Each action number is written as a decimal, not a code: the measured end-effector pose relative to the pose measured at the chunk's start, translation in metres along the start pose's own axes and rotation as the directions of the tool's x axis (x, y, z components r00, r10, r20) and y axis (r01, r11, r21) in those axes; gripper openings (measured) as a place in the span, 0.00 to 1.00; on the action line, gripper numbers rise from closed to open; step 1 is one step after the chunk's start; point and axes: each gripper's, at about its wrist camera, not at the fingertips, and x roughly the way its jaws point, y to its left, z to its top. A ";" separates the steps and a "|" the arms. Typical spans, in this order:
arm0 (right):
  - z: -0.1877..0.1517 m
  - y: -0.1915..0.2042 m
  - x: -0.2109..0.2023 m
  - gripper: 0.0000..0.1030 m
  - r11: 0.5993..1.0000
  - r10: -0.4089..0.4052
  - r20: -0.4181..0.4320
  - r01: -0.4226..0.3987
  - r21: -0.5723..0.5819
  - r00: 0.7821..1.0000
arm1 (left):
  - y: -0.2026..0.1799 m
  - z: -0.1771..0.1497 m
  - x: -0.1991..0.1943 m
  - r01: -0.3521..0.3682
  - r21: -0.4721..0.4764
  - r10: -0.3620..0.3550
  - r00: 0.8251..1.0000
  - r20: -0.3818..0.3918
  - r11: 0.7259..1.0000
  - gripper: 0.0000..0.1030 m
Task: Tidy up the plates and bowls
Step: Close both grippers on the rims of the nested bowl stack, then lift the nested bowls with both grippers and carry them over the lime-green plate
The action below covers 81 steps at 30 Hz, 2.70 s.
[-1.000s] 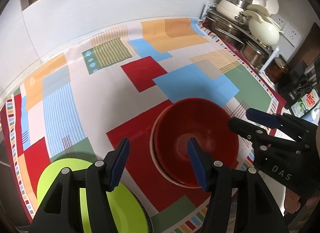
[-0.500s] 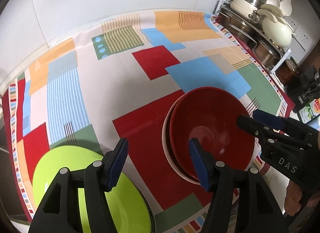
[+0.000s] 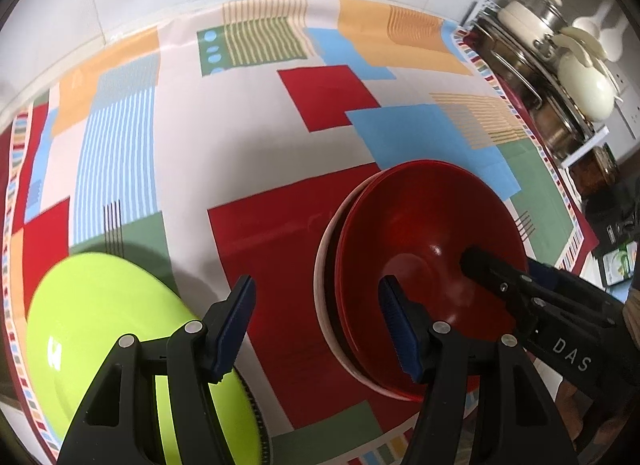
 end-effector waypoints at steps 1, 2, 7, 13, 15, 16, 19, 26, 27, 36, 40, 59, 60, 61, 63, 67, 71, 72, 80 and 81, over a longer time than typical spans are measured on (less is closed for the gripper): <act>0.000 -0.001 0.003 0.42 1.000 0.006 -0.008 -0.006 0.000 1.000 | 0.000 0.000 0.002 0.001 -0.012 -0.001 1.000 -0.004 1.000 0.61; 0.000 -0.002 0.004 0.42 1.000 0.012 -0.013 -0.012 0.000 1.000 | 0.000 -0.001 0.004 0.001 -0.019 -0.001 1.000 -0.005 1.000 0.61; 0.002 -0.007 0.016 0.42 0.999 0.039 -0.052 -0.039 0.001 0.998 | -0.001 -0.002 0.012 -0.008 -0.059 0.007 1.000 -0.018 0.998 0.59; 0.002 -0.008 0.025 0.42 0.999 0.051 -0.085 -0.052 -0.015 0.995 | 0.001 -0.004 0.020 0.006 -0.103 -0.010 0.999 -0.035 0.995 0.49; 0.001 -0.007 0.027 0.41 0.998 0.057 -0.098 -0.059 -0.024 0.994 | 0.001 -0.005 0.020 0.020 -0.119 -0.025 0.999 -0.040 0.993 0.46; 0.001 -0.006 0.029 0.41 0.998 0.060 -0.106 -0.063 -0.028 0.993 | 0.001 -0.005 0.020 0.023 -0.123 -0.028 0.999 -0.039 0.992 0.44; 0.001 -0.004 0.030 0.38 0.996 0.075 -0.114 -0.079 -0.037 0.991 | -0.001 -0.006 0.020 0.042 -0.133 -0.047 0.998 -0.036 0.990 0.33; 0.002 -0.001 0.028 0.30 0.995 0.082 -0.124 -0.089 -0.052 0.989 | -0.005 -0.006 0.018 0.032 -0.152 -0.038 0.999 -0.036 0.988 0.32; 0.003 -0.001 0.028 0.30 0.995 0.080 -0.127 -0.087 -0.051 0.989 | -0.005 -0.005 0.018 0.029 -0.154 -0.035 0.999 -0.037 0.988 0.31; 0.007 0.000 0.029 0.28 0.994 0.077 -0.144 -0.086 -0.060 0.987 | -0.004 -0.008 0.016 0.003 -0.196 -0.011 0.999 -0.042 0.981 0.31; 0.009 0.002 0.028 0.28 0.992 0.093 -0.153 -0.104 -0.064 0.984 | 0.000 -0.013 0.005 -0.007 -0.212 0.003 1.000 -0.018 0.977 0.31; -0.017 0.079 -0.017 0.28 0.975 0.121 -0.074 -0.133 -0.179 0.990 | 0.058 -0.055 -0.071 -0.007 -0.257 0.034 0.994 0.100 0.966 0.31; -0.020 0.085 -0.018 0.28 0.973 0.124 -0.072 -0.135 -0.186 0.990 | 0.063 -0.058 -0.075 -0.010 -0.261 0.038 0.994 0.104 0.965 0.31; -0.023 0.090 -0.019 0.28 0.972 0.128 -0.072 -0.139 -0.191 0.989 | 0.068 -0.062 -0.079 -0.016 -0.265 0.046 0.993 0.107 0.964 0.31; -0.030 0.101 -0.020 0.28 0.968 0.138 -0.073 -0.150 -0.201 0.988 | 0.077 -0.070 -0.086 -0.023 -0.274 0.056 0.992 0.113 0.961 0.31; -0.044 0.123 -0.023 0.28 0.960 0.156 -0.076 -0.169 -0.225 0.985 | 0.097 -0.084 -0.100 -0.035 -0.296 0.074 0.990 0.122 0.955 0.31; -0.056 0.146 -0.024 0.28 0.950 0.173 -0.083 -0.188 -0.248 0.981 | 0.118 -0.098 -0.111 -0.047 -0.319 0.091 0.988 0.125 0.946 0.31; -0.059 0.152 -0.024 0.28 0.948 0.176 -0.086 -0.193 -0.254 0.981 | 0.123 -0.101 -0.113 -0.050 -0.325 0.095 0.988 0.124 0.944 0.31; -0.079 0.189 -0.015 0.28 0.931 0.190 -0.125 -0.219 -0.291 0.974 | 0.157 -0.118 -0.117 -0.065 -0.368 0.111 0.988 0.104 0.928 0.31; -0.080 0.193 -0.014 0.28 0.930 0.189 -0.129 -0.220 -0.295 0.973 | 0.159 -0.120 -0.116 -0.066 -0.370 0.111 0.989 0.101 0.927 0.31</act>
